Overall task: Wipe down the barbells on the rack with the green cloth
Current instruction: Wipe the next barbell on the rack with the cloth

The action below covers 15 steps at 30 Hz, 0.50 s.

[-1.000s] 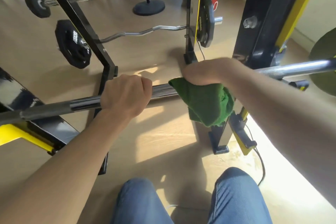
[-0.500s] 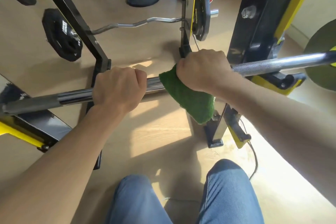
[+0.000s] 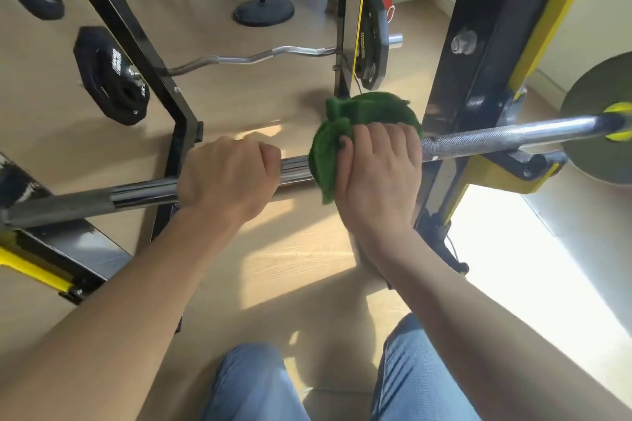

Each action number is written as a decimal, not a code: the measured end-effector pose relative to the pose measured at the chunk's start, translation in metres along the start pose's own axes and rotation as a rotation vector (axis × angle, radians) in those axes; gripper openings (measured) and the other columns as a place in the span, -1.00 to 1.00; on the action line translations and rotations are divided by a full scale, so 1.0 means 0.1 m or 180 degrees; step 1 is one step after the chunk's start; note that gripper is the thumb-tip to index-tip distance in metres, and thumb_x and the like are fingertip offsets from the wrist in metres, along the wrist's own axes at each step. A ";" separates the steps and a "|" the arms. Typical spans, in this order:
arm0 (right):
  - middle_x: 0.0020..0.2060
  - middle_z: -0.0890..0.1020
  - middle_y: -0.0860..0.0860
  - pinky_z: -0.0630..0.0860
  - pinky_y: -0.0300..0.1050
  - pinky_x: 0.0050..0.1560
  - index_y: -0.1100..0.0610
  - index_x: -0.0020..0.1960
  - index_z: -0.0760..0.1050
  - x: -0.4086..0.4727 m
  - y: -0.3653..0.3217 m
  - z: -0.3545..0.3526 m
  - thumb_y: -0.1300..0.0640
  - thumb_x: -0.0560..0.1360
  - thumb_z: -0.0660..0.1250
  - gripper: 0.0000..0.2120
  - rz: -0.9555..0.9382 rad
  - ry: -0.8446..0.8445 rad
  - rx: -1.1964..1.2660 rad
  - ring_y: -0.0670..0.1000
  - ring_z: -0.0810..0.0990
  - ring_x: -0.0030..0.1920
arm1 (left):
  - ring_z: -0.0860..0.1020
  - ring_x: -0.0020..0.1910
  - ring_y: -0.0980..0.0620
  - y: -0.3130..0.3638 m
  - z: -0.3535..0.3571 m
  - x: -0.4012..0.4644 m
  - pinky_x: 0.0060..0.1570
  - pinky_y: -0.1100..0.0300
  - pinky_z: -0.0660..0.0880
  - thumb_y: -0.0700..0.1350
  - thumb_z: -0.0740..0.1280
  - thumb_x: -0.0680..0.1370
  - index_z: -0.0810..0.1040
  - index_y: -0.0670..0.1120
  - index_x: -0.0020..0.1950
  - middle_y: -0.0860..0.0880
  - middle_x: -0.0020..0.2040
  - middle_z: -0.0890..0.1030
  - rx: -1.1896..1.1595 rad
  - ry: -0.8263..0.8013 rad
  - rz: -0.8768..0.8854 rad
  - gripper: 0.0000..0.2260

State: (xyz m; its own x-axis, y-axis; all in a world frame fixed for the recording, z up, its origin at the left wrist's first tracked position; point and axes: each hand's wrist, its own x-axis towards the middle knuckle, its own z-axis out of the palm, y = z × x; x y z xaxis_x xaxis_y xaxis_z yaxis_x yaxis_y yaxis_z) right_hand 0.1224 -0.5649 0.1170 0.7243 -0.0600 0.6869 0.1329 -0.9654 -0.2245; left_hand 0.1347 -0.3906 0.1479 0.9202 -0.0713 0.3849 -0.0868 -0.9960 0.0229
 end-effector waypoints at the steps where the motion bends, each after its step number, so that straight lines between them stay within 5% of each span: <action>1: -0.28 0.55 0.05 0.39 0.06 0.04 0.13 -0.17 0.49 0.05 0.01 0.04 0.08 0.64 0.04 -0.67 0.0042 0.0023 0.0032 0.15 0.46 -0.22 | 0.28 -0.53 0.00 -0.01 0.00 0.00 -0.41 0.15 0.23 0.01 -0.04 0.63 0.29 -0.05 -0.43 -0.02 -0.51 0.30 0.0022 -0.0001 0.0015 -0.56; 5: -0.49 0.41 -0.05 0.24 -0.10 -0.36 0.08 -0.32 0.42 0.43 0.04 -0.06 -0.03 0.63 -0.01 -0.57 -0.0376 -0.0934 -0.0534 0.06 0.41 -0.46 | 0.35 -0.55 0.01 -0.02 0.00 0.00 -0.46 0.20 0.22 0.02 -0.07 0.63 0.33 -0.08 -0.46 -0.05 -0.53 0.38 0.0026 -0.0013 0.0023 -0.50; 7: -0.33 0.49 -0.02 0.32 -0.08 -0.24 0.13 -0.21 0.44 0.66 0.11 -0.08 -0.08 0.62 -0.03 -0.58 -0.0264 -0.1959 -0.0364 0.09 0.53 -0.27 | 0.37 -0.56 0.02 -0.01 -0.01 -0.02 -0.47 0.22 0.25 0.03 -0.07 0.62 0.35 -0.08 -0.45 -0.05 -0.53 0.40 -0.0019 -0.0040 0.0055 -0.50; 9: -0.01 0.53 0.04 0.41 -0.03 0.08 0.15 0.13 0.47 0.95 0.08 -0.13 -0.08 0.63 -0.02 -0.60 0.0419 -0.3442 0.0010 0.14 0.55 0.07 | 0.38 -0.56 0.02 -0.02 -0.01 -0.01 -0.49 0.23 0.25 0.04 -0.09 0.61 0.36 -0.08 -0.45 -0.04 -0.53 0.41 0.0021 -0.0063 0.0039 -0.51; 11: 0.05 0.58 0.09 0.45 0.03 0.25 0.19 0.13 0.50 1.08 0.02 -0.15 -0.04 0.64 0.01 -0.60 0.0852 -0.4170 0.0337 0.09 0.58 0.06 | 0.40 -0.55 0.01 -0.02 0.00 -0.01 -0.49 0.21 0.30 0.04 -0.10 0.60 0.37 -0.08 -0.45 -0.04 -0.53 0.42 0.0042 -0.0084 0.0030 -0.50; 13: -0.12 0.55 0.05 0.47 0.06 0.19 0.18 -0.01 0.50 1.01 -0.02 -0.14 0.01 0.65 -0.01 -0.63 0.0570 -0.4009 0.0104 0.08 0.58 -0.04 | 0.43 -0.53 -0.02 -0.01 -0.01 0.02 -0.45 0.15 0.43 0.05 -0.11 0.60 0.38 -0.08 -0.44 -0.06 -0.52 0.42 0.0024 -0.0082 0.0031 -0.49; 15: -0.30 0.44 -0.01 0.43 0.03 -0.06 0.12 -0.16 0.42 0.74 -0.02 -0.11 0.03 0.65 -0.05 -0.64 -0.0059 -0.2398 -0.0491 0.14 0.54 -0.15 | 0.43 -0.51 -0.03 -0.02 -0.02 0.02 -0.43 0.14 0.46 0.05 -0.09 0.62 0.37 -0.07 -0.44 -0.07 -0.50 0.42 -0.0017 -0.0109 0.0020 -0.50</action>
State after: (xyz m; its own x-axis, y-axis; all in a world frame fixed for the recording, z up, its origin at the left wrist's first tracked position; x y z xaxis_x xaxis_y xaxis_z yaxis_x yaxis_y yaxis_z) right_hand 0.1685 -0.5701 0.1754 0.9955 0.0921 0.0209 0.0935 -0.9923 -0.0807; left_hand 0.1365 -0.3882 0.1505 0.9322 -0.0795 0.3532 -0.0945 -0.9952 0.0254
